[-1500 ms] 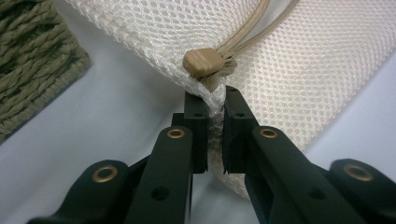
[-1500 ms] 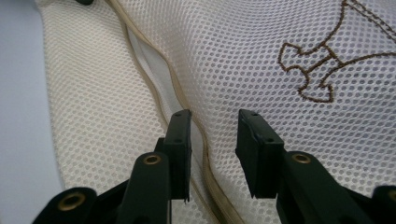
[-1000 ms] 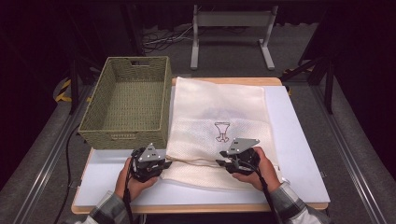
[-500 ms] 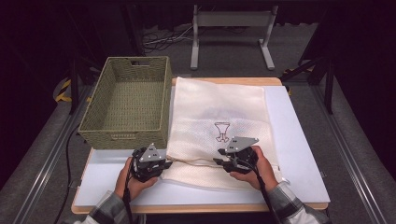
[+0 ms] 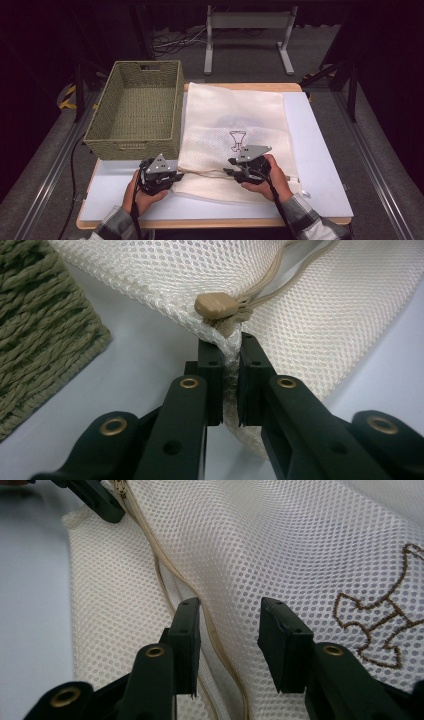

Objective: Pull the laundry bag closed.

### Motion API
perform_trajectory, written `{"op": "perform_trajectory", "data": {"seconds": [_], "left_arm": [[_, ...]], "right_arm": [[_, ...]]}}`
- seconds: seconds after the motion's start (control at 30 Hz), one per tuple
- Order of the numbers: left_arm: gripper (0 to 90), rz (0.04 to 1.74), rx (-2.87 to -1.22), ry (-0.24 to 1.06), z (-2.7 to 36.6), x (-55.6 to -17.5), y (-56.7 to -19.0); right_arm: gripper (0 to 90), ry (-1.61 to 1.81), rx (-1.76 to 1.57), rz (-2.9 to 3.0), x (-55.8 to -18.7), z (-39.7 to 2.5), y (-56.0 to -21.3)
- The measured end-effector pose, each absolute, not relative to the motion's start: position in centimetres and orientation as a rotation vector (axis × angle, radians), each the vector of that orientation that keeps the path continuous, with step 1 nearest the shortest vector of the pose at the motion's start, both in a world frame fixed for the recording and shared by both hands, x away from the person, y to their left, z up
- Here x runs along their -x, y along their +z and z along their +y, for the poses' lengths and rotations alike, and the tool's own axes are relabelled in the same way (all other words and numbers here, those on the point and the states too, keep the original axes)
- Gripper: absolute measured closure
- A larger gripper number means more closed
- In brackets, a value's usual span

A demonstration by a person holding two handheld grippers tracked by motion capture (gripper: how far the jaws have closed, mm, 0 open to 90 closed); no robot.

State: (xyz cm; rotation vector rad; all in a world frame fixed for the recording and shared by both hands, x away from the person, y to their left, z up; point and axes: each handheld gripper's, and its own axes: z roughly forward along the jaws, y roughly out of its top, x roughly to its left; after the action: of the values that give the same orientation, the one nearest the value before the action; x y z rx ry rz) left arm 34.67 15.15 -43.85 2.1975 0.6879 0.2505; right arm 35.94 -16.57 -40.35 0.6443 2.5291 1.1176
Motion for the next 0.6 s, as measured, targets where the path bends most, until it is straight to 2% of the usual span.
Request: {"op": "perform_trajectory", "data": {"seconds": [0.37,0.6], "left_arm": [[83.9,0.689,-2.197,0.251,15.0,-34.6,-43.9],[84.0,0.682,-2.196,0.269,14.9,-34.4,-44.1]], "right_arm": [[68.8,1.195,-0.576,2.522,-36.1,-13.7,-38.8],[66.6,1.218,-0.5,2.549,-36.6,-10.1,-38.4]]}}
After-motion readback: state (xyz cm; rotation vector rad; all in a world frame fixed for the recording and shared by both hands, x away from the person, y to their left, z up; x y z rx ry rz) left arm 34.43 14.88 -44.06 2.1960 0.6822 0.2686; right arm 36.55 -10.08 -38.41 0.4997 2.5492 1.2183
